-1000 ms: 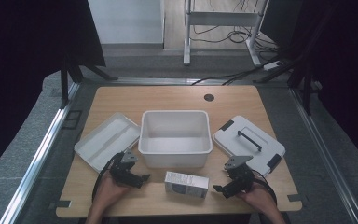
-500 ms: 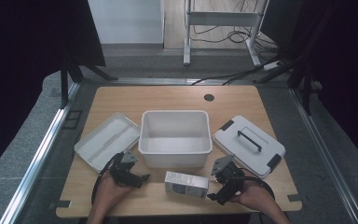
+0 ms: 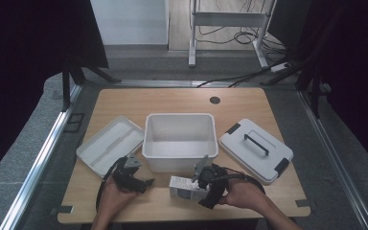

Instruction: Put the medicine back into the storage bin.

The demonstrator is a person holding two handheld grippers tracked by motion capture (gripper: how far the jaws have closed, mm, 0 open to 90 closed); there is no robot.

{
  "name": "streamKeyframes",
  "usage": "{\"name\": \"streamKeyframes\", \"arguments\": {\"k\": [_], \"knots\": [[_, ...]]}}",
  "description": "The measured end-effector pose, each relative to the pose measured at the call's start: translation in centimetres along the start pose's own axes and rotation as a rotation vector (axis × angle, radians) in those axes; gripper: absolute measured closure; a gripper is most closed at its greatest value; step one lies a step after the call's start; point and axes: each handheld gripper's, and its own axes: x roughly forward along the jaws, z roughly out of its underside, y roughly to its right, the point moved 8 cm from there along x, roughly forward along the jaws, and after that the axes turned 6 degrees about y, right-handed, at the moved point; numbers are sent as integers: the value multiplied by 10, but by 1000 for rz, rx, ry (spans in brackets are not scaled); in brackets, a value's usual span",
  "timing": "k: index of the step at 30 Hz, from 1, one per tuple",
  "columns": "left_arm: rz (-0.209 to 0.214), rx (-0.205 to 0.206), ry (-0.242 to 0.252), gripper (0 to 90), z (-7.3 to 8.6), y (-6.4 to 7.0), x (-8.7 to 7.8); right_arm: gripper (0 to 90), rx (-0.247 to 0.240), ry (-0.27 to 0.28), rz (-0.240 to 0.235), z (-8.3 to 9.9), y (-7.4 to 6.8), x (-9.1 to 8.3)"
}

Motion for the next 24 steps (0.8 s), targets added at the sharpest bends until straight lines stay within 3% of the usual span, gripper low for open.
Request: {"name": "streamKeyframes", "arguments": {"k": [5,6,7,9,11,16,24], "knots": [[0,0,0,21,0,0,0,279,-50,-109,0,-18,-1,14],[0,0,0,21,0,0,0,279,-50,-109,0,-18,-1,14],[0,0,0,22,0,0,0,324,-62,-152,-4,-21,0,20],[0,0,0,22,0,0,0,342,-66,-165,-11,-22,0,22],[0,0,0,22,0,0,0,433,-71,-215,-20,-22,1,30],[0,0,0,22,0,0,0,539,-77,-240,-25,-24,2,32],[0,0,0,22,0,0,0,548,-71,-227,-49,-33,0,12]]}}
